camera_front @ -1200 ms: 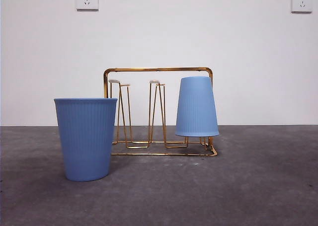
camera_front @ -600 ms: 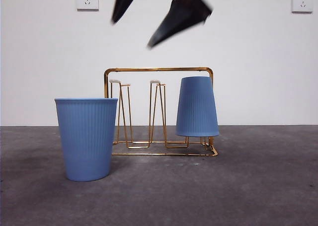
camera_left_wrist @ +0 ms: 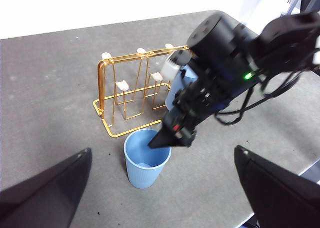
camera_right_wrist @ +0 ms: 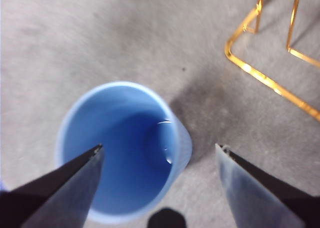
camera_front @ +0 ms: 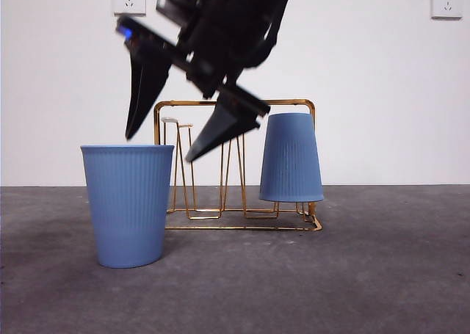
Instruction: Pick up cup 1,put cup 1 in the cup rack,pick up cup 2,put cup 2 in the cup rack
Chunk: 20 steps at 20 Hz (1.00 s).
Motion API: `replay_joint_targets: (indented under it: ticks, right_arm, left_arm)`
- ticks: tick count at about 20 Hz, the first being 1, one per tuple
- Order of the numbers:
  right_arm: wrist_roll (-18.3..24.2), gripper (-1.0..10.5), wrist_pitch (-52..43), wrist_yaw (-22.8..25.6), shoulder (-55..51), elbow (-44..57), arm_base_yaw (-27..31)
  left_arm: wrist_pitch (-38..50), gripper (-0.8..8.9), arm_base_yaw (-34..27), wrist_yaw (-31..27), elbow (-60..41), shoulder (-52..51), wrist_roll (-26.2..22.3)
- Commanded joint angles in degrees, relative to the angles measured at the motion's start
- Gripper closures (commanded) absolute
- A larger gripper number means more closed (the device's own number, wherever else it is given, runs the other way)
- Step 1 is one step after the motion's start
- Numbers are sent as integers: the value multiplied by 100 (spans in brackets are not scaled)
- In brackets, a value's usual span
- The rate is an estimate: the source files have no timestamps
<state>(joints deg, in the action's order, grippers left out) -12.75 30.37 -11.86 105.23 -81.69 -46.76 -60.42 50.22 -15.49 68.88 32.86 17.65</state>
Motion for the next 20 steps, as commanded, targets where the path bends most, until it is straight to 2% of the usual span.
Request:
replay_joint_targets:
  ticks: [1,2,5,7,9,16,20]
  right_arm:
    - [-120,573,-52,173,221,44,-17]
    - [-120,576,-52,245,267,44,-17]
    - [-120,829,-61,308,334,44,-17]
    - [-120,862,-55,339,337,44,-15]
    - [-116,963,-33,337,337,44,-15]
    - [-50,959,-20,472,258,44,-15]
    - [98,959,-33,439,-592,44,-17]
  left_arm:
    - [11,334,-7,2,-42,-11,35]
    - [20,334,-7,0,-42,-13,35]
    - [138,334,-2,50,-42,-13,76]
    - [356,334,-2,98,-42,-13,140]
    - [529,335,-2,201,-42,-13,186]
    - [929,339,-2,533,-42,-13,433]
    - [2044,339,-2,1180,-42,-13,481]
